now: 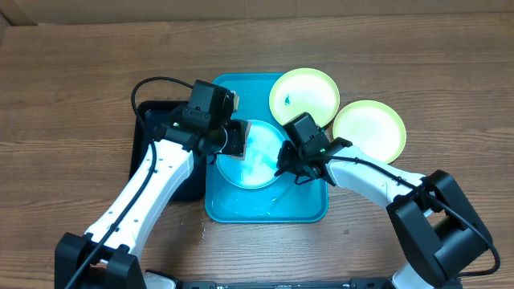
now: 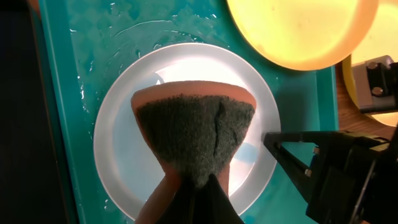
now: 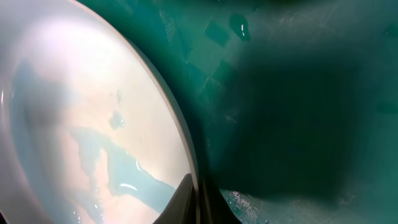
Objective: Clean dirty plates on tray and stack at the side
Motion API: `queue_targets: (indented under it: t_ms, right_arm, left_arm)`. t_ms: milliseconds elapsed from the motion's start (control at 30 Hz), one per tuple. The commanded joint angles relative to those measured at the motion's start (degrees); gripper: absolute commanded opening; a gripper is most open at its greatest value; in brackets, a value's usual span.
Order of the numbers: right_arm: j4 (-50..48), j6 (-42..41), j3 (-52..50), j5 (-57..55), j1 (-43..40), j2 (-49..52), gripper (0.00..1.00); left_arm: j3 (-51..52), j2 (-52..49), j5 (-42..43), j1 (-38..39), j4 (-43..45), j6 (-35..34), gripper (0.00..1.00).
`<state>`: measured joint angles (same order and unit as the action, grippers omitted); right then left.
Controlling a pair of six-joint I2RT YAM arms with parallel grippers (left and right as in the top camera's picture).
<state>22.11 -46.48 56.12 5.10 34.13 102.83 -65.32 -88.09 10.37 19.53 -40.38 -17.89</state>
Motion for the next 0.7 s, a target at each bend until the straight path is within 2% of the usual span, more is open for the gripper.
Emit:
queue_targets:
  t_ms: [0, 500, 600, 667]
  right_arm:
    - [-0.42, 0.07, 0.09, -0.02, 0.04, 0.11, 0.04]
    - [-0.42, 0.09, 0.09, 0.11, 0.04, 0.11, 0.04]
    - [-0.76, 0.07, 0.09, -0.13, 0.04, 0.11, 0.26]
    - [-1.09, 0.07, 0.09, -0.79, 0.04, 0.11, 0.28]
  left_arm:
    - [-0.7, -1.31, -1.77, 0.48, 0.17, -0.13, 0.04]
    - [-0.66, -13.55, -1.99, 0.87, 5.79, 0.09, 0.04]
    - [-0.66, -15.08, -2.01, 0.87, 6.14, 0.11, 0.04]
    - [-0.66, -15.74, -2.01, 0.87, 6.21, 0.2, 0.04]
